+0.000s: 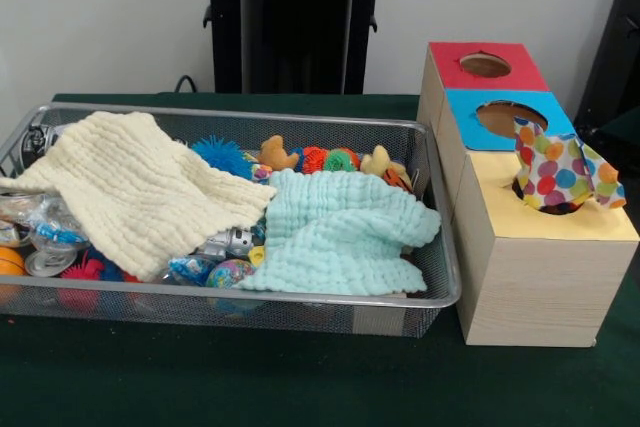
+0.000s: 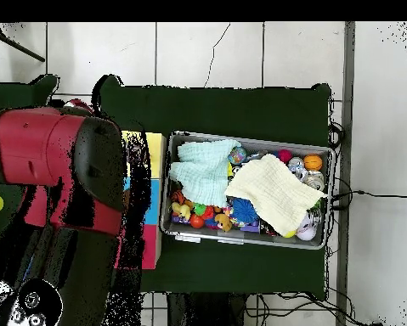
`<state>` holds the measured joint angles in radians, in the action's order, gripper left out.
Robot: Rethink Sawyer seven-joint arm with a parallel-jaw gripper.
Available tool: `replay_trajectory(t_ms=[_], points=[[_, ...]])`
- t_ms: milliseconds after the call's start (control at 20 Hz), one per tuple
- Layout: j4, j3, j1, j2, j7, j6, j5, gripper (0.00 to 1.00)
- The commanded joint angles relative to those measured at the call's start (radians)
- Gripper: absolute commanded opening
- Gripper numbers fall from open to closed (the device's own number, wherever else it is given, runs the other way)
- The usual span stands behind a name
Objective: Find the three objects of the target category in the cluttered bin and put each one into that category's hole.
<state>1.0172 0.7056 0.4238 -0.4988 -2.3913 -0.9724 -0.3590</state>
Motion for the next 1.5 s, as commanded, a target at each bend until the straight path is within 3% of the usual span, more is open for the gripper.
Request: replay_trajectory(t_ms=[50, 100, 150, 450, 650, 800, 1100, 1500], points=[[-0.024, -0.072, -0.026, -0.002, 0.011, -0.156, 0.078, 0.00], [0.048, -0.211, -0.100, -0.049, 0.115, -0.207, 0.003, 0.00], [0.057, -0.226, -0.105, -0.052, 0.121, -0.200, 0.002, 0.00], [0.002, -0.249, -0.113, -0.039, 0.102, -0.216, 0.042, 0.00], [-0.095, -0.263, -0.102, 0.009, 0.037, -0.267, 0.043, 0.00], [-0.155, -0.250, -0.090, 0.045, -0.015, -0.304, 0.045, 0.00], [-0.204, -0.207, -0.089, 0.095, -0.019, -0.317, 0.086, 0.00], [-0.145, -0.244, -0.077, 0.079, -0.052, -0.253, 0.062, 0.00]])
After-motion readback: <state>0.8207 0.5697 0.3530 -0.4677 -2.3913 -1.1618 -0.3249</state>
